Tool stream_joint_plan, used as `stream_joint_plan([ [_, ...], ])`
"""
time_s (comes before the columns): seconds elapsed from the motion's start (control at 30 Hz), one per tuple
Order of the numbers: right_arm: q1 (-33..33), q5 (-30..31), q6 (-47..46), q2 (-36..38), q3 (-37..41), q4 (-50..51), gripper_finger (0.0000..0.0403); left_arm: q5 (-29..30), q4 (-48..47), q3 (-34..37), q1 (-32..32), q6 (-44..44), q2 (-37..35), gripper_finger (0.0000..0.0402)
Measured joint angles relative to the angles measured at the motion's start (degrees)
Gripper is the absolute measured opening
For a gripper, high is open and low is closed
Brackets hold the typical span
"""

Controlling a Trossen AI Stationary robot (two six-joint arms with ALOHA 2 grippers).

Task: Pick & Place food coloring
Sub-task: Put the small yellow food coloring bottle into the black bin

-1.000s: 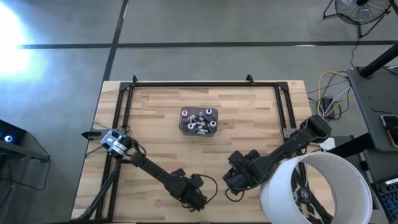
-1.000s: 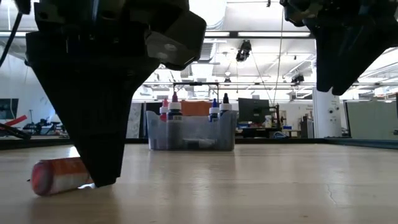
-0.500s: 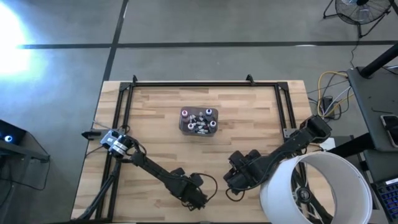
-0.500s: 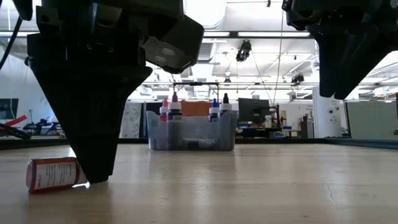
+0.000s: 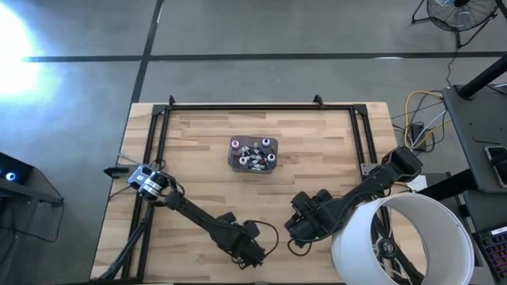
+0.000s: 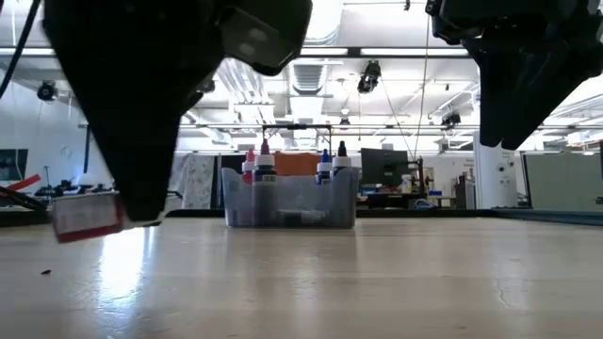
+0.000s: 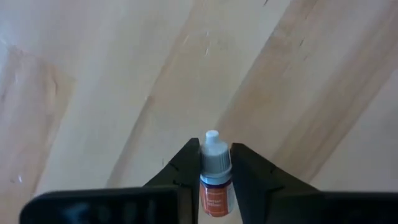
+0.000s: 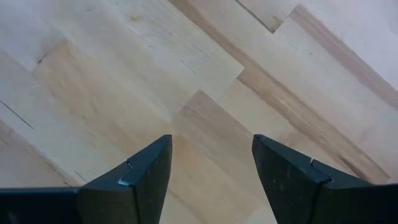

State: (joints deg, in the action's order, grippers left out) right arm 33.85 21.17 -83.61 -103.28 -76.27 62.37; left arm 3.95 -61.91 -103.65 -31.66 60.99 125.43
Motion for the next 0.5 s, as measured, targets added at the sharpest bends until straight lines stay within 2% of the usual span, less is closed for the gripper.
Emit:
stream_joint_plan([
  [0.23, -0.02, 1.09, -0.16, 0.00, 0.33, 0.22, 0.0219, 1.78, -3.53, -3.64, 0.70, -3.17, 0.00, 0.0037],
  [0.4, -0.02, 1.09, -0.18, 0.00, 0.33, 0.26, 0.0219, 8.82, -12.47, -11.10, 1.33, -6.67, -0.37, 0.0037],
  [0.5, -0.02, 1.07, -0.18, 0.00, 0.33, 0.31, 0.0219, 15.12, -15.59, -15.46, 3.16, -9.56, -1.78, 0.0036],
])
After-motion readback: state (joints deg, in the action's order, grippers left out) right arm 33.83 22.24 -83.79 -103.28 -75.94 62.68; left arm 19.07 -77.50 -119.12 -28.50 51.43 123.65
